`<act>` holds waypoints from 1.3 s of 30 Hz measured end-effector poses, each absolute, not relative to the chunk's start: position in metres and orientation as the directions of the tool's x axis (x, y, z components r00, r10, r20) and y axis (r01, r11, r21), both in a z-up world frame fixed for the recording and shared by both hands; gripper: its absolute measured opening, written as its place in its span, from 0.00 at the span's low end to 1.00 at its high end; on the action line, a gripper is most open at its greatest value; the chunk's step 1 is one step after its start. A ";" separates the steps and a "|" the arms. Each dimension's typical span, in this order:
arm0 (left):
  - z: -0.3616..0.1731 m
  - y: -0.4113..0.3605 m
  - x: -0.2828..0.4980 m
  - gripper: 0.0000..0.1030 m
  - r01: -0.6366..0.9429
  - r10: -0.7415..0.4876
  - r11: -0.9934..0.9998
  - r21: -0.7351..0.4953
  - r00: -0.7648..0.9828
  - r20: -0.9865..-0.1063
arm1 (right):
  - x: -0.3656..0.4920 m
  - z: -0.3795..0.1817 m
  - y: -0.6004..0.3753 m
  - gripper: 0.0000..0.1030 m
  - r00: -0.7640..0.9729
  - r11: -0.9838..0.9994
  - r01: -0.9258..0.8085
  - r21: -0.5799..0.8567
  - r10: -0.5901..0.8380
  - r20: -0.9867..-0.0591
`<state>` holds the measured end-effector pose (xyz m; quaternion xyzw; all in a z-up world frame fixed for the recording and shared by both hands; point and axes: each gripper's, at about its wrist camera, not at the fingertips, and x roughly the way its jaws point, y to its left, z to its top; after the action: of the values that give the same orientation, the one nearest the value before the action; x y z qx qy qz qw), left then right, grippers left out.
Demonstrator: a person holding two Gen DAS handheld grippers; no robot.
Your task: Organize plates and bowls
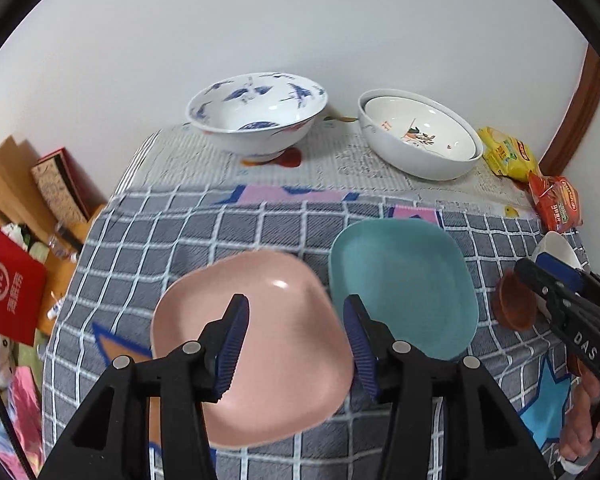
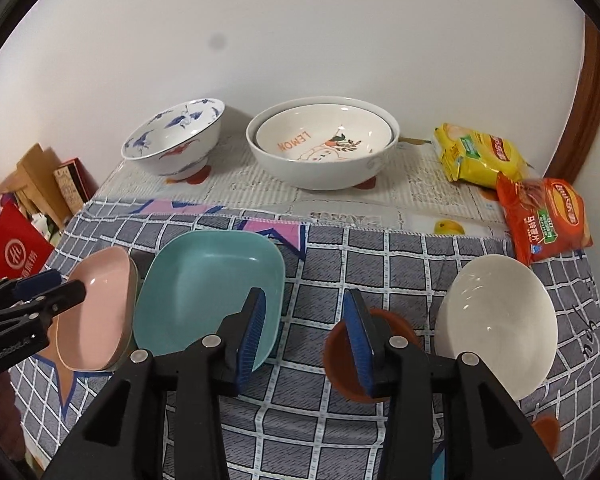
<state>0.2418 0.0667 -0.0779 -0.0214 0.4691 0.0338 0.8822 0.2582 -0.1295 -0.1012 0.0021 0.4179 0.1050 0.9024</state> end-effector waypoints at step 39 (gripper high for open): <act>-0.132 0.038 0.335 0.15 0.008 -0.008 1.000 -0.005 0.458 -0.889 | 0.321 -0.168 -0.102 0.06 0.495 0.956 -0.222 0.194 0.282 -0.822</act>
<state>0.3349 0.0377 -0.1321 -0.0001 0.5206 -0.0047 0.8538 0.3214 -0.1020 -0.1682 0.0310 0.4807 0.1457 0.8641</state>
